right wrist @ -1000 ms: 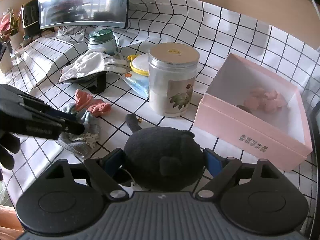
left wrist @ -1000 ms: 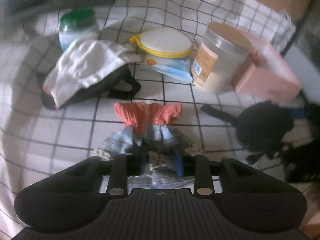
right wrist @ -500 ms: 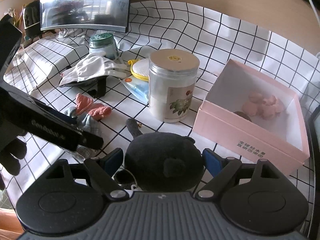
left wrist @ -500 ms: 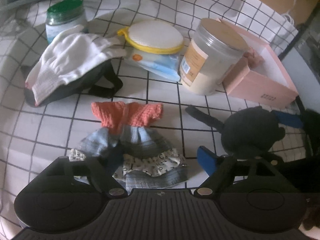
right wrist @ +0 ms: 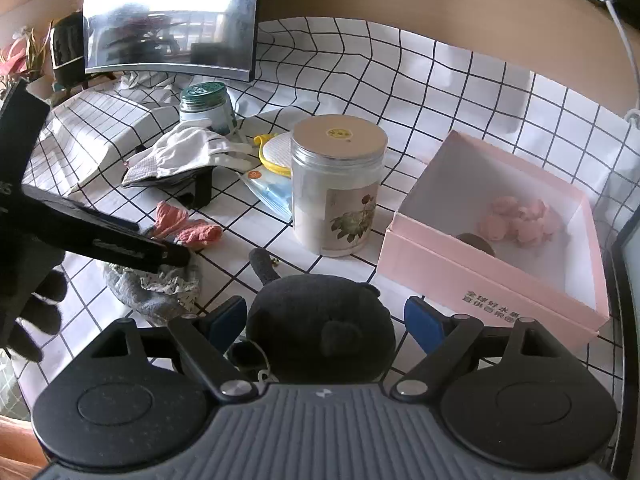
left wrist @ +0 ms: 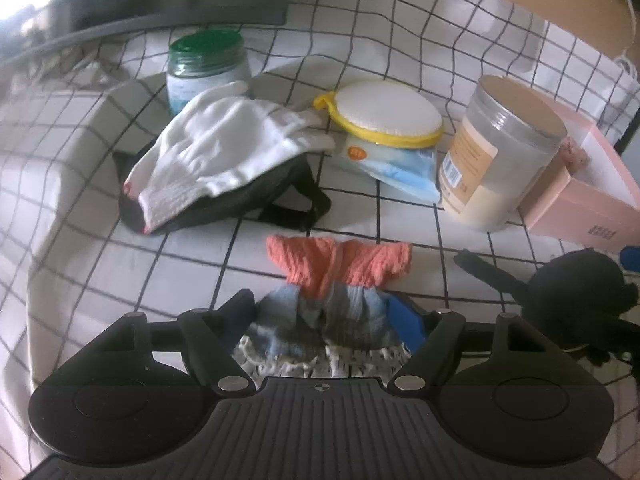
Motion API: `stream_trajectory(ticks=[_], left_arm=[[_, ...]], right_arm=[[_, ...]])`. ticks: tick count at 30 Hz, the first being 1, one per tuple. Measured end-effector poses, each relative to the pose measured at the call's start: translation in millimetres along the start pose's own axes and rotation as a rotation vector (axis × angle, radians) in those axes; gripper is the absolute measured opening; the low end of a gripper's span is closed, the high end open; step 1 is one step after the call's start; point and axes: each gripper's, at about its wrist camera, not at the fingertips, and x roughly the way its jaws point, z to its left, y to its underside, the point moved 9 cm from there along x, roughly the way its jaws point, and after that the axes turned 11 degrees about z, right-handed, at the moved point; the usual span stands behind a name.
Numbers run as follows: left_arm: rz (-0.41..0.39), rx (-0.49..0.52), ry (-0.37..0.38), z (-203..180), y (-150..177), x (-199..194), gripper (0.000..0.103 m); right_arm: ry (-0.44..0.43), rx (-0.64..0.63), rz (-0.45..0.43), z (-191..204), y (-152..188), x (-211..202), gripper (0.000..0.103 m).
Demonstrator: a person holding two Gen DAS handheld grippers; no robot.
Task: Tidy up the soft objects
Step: 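Lift the doll dress off the table with the left tool, then carry the dress with the left tool while the right tool lowers the bear into the pink box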
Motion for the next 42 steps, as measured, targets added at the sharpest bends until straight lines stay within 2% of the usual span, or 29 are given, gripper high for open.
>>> stream_trajectory(ticks=[4, 8, 14, 16, 17, 21, 26, 31, 34, 39, 42], left_arm=[[-0.009, 0.050, -0.018, -4, -1, 4, 0.082], [-0.020, 0.040, -0.011, 0, 3, 3, 0.082], [-0.025, 0.082, -0.046, -1, 6, 3, 0.080], [-0.031, 0.085, -0.044, -1, 4, 0, 0.063], [-0.034, 0.085, -0.048, 0, 3, -1, 0.050], [-0.020, 0.068, 0.013, 1, 5, -6, 0.027], [-0.020, 0.075, 0.045, -3, 7, -10, 0.022], [-0.027, 0.101, 0.079, -14, 6, -15, 0.022], [-0.026, 0.122, 0.097, -22, 8, -17, 0.022], [-0.007, 0.183, 0.156, -39, 18, -28, 0.021], [0.020, 0.249, 0.218, -59, 30, -38, 0.021]], right_arm=[[0.011, 0.004, -0.007, -4, 2, -4, 0.087], [0.006, 0.006, -0.010, -9, 6, -7, 0.087], [-0.027, -0.058, -0.001, 1, 4, -3, 0.087], [-0.032, -0.070, 0.008, 4, 0, 5, 0.087], [-0.033, -0.074, 0.014, 5, -2, 9, 0.087], [0.008, -0.108, 0.037, 6, -7, 25, 0.087], [0.013, -0.149, 0.049, 6, -5, 27, 0.087], [-0.002, -0.172, 0.093, 10, -1, 37, 0.088], [0.020, -0.167, 0.099, 12, 5, 41, 0.088], [0.019, -0.091, 0.116, 4, 12, 33, 0.086], [0.005, -0.023, 0.117, -6, 17, 13, 0.085]])
